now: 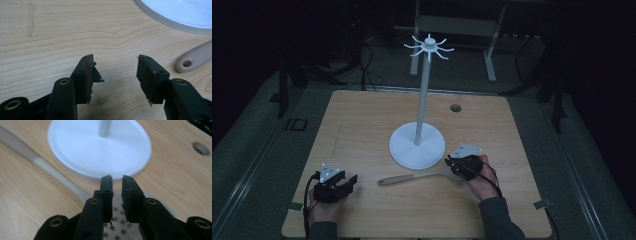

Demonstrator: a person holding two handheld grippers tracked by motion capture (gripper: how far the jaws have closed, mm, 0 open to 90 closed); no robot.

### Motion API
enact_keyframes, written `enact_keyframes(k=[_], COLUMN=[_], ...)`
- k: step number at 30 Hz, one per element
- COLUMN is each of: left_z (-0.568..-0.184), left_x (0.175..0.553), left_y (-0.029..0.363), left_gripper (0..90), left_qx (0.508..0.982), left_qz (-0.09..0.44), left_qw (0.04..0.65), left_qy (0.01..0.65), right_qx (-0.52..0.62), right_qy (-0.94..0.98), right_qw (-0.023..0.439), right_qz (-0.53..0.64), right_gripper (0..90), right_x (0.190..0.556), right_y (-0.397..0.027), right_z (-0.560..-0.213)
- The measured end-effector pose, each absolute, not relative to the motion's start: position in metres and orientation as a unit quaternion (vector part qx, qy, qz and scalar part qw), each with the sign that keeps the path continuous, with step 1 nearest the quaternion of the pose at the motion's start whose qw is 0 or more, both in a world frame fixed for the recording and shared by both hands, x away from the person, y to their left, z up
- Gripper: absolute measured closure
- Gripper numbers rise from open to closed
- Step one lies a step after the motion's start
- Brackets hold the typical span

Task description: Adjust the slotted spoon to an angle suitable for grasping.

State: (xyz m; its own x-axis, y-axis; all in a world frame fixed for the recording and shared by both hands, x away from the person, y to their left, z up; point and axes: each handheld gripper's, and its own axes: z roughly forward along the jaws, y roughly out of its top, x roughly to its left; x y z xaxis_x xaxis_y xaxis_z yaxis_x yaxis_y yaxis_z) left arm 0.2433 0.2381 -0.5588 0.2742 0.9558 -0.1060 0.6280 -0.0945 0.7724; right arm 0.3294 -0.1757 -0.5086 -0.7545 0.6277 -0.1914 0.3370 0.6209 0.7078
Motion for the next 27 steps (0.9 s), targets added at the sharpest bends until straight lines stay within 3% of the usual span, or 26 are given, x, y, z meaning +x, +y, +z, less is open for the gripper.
enact_keyframes(k=[27], left_z=[-0.558], left_x=[0.244], left_y=[0.240], left_gripper=[48.2], left_qx=[0.703], left_qz=[0.217], left_qw=[0.375], left_qy=[0.563], right_qx=[0.128], right_qy=[0.940], right_qw=[0.166], right_qz=[0.271], right_gripper=[65.3], right_x=[0.336], right_y=[-0.087], right_z=[-0.511])
